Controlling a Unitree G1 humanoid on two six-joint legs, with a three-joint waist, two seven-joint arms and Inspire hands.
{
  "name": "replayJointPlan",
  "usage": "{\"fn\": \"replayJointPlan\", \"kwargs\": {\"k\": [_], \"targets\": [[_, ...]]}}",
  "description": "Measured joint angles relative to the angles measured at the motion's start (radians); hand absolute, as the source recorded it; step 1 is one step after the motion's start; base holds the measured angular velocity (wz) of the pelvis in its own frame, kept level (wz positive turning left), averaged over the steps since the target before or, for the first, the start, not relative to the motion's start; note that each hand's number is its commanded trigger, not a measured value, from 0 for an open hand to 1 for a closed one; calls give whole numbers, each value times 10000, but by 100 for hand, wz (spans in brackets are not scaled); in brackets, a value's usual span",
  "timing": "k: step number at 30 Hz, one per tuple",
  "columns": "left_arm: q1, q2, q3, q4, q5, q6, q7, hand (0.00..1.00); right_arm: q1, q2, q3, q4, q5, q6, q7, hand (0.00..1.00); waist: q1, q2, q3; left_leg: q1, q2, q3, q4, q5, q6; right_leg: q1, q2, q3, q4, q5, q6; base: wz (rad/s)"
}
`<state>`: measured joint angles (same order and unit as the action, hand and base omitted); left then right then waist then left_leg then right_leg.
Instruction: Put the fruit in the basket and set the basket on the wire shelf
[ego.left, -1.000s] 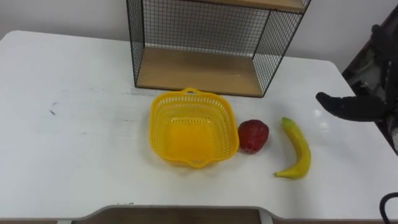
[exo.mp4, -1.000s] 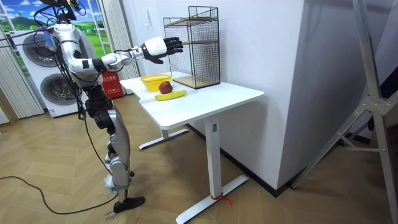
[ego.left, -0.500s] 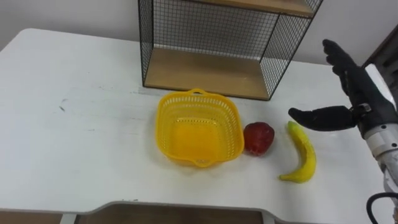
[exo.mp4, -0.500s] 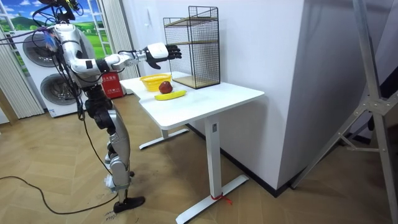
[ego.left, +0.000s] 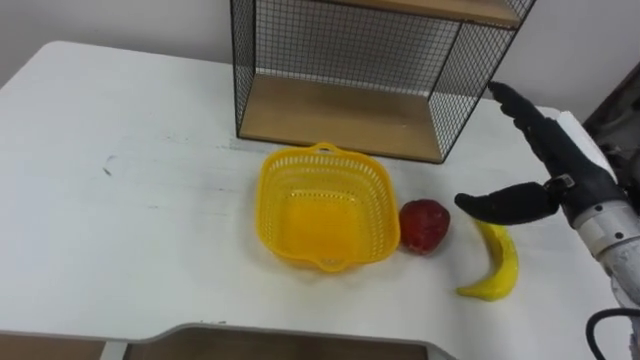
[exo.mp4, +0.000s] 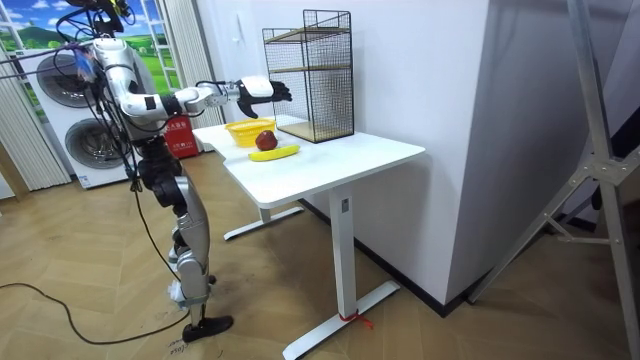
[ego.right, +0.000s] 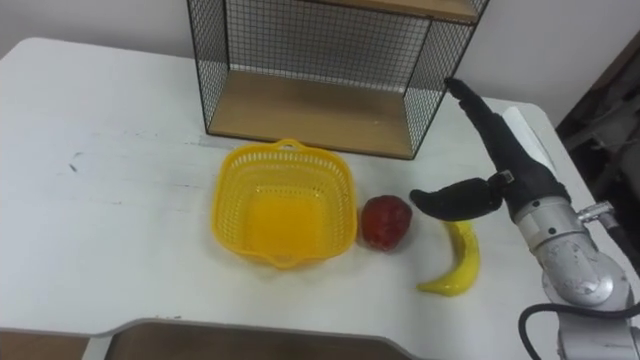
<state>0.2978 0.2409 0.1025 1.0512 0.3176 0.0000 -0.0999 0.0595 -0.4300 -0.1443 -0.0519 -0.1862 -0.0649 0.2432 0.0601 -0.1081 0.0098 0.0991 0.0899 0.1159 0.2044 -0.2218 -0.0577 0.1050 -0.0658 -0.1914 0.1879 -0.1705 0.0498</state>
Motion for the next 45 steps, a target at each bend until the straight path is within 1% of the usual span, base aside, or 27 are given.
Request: {"fn": "replayJointPlan", "kwargs": {"k": [4, 8, 11, 16, 18, 20, 24, 27, 35, 37, 41, 45], "targets": [[-21, 3, -92, -6, -4, 2, -2, 0, 0, 0, 291, -1, 10, 5, 231, 0, 33, 19, 11, -14, 1, -3, -2, -1, -1, 5, 0, -12, 0, 1, -1, 0], [-63, 3, -91, -7, -3, 9, -27, 0, 0, 0, 459, -1, 10, 10, 484, 0, 33, 77, 44, -17, 1, -2, -1, -1, -1, 3, -1, -14, 1, 2, -3, 0], [-66, -1, -93, -26, -4, 37, -71, 0, 0, 0, 459, -1, 10, 16, 631, 0, 27, 150, 30, -15, 1, -2, 6, -1, -1, -1, 0, -18, -2, 2, -2, 0], [-128, 0, -110, -136, 0, 158, -125, 0, 0, 0, 469, -1, 0, 34, 743, 0, 31, 204, 18, -8, 1, -3, -6, 0, -1, -4, 0, -25, -4, 1, -2, 0], [-146, 15, -236, -134, 0, 233, -126, 0, 0, 0, 556, -1, -1, 132, 785, 0, 31, 202, 10, -4, 2, -2, -5, 0, -1, -2, -1, -27, -3, 2, -2, 0], [-145, 7, -355, -134, 3, 267, -150, 0, 1, 0, 704, -2, -28, 318, 883, 0, 29, 176, -8, -3, 2, -2, -1, 0, -1, -2, -1, -27, -2, 2, -2, 0], [-168, 6, -464, -135, -2, 382, -211, 0, 1, 0, 841, -1, -38, 440, 1064, 0, 25, 168, -13, -4, 2, -2, 7, 1, -2, 7, -1, -27, -5, 2, -3, 0], [-192, 12, -476, -128, -5, 385, -216, 0, 2, 3, 916, 1, -49, 446, 1092, 0, 38, 174, -11, 13, 2, -3, 6, 0, -1, 20, -3, -25, -6, 4, -4, 0], [-262, 22, -524, -100, -2, 383, -209, 0, 67, 17, 1662, 250, -75, 447, 1090, 0, 43, 180, -7, 13, 3, -4, 6, 0, -1, 22, -4, -27, -10, 6, -6, 0], [-255, 23, -544, -91, -5, 383, -208, 0, 86, 34, 1670, 437, -70, 446, 1089, 0, 52, 183, -5, 15, 2, -16, 10, 0, -1, 36, -5, -33, -13, 7, -5, 0], [-312, 24, -762, -93, -83, 383, -192, 0, 107, 35, 1668, 911, -64, 446, 1076, 0, 21, 241, 30, 102, 3, -74, -1, 0, -2, 149, -4, -83, -33, 6, -5, 3], [-328, 23, -748, -99, -84, 382, -194, 0, 107, 36, 1656, 929, -64, 445, 1076, 0, 10, 285, 36, 98, 2, -76, -19, 0, -2, 160, -4, -79, -34, 6, -5, 0]]}}
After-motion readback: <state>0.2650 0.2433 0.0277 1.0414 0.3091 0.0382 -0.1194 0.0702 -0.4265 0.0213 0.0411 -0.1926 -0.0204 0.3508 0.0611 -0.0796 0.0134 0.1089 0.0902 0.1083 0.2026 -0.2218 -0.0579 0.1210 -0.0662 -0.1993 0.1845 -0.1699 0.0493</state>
